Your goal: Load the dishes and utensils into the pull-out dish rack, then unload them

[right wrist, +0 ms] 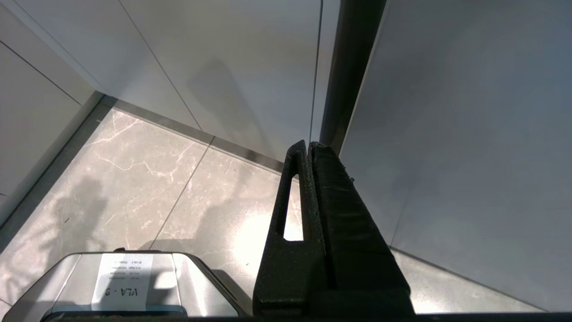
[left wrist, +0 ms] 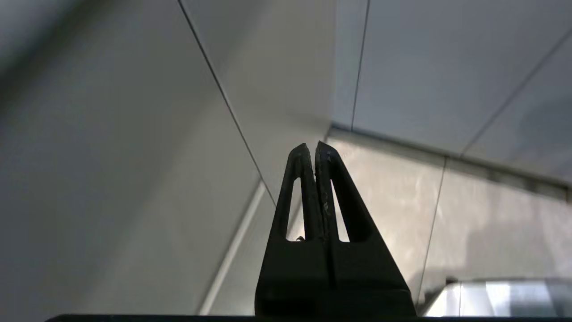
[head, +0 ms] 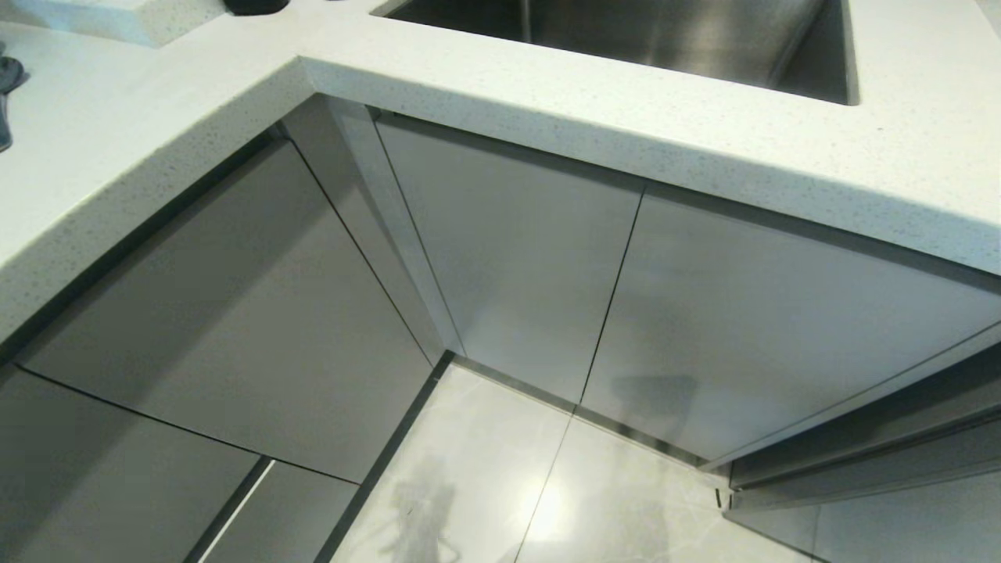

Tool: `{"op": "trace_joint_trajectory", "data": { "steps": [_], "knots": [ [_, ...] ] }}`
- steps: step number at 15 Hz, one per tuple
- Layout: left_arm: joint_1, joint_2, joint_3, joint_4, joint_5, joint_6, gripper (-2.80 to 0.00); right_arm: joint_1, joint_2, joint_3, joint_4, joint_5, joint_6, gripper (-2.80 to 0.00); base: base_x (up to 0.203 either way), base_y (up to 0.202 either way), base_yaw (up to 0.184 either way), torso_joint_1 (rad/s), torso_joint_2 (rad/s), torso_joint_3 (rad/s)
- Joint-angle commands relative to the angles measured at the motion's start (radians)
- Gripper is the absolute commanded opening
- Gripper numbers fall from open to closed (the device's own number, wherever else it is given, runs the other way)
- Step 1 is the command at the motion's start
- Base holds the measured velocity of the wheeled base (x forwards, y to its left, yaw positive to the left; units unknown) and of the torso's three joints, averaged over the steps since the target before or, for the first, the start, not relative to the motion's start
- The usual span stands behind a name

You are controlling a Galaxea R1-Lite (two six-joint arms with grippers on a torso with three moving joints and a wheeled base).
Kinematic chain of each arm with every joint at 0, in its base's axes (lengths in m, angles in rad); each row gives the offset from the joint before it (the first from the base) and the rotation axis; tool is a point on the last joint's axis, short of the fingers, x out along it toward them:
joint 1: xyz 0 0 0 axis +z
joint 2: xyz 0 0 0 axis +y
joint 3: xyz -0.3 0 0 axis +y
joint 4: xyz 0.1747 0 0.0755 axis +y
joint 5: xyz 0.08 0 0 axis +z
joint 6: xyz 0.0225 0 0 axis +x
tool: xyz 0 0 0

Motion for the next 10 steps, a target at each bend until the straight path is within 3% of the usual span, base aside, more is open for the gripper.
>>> {"op": "trace_joint_trajectory", "data": {
  "steps": [1,3,4,10],
  "knots": [
    [-0.002,-0.054,0.121,-0.069,-0.01,-0.038,-2.8,0.0,0.0,0.002,0.0,0.0,0.0,-2.8,0.0,0.0,0.0,0.0,0.0,0.0],
    [-0.003,-0.057,0.122,-0.001,-0.034,-0.107,-2.8,0.0,0.0,0.002,0.0,0.0,0.0,-2.8,0.0,0.0,0.0,0.0,0.0,0.0],
    [-0.003,-0.058,0.123,-0.029,-0.032,-0.144,-2.8,0.0,0.0,0.002,-0.001,0.0,0.0,-2.8,0.0,0.0,0.0,0.0,0.0,0.0],
    [-0.003,-0.058,0.124,-0.035,-0.022,-0.183,-2.8,0.001,0.0,0.002,-0.001,0.0,0.0,-2.8,0.0,0.0,0.0,0.0,0.0,0.0]
  ]
}}
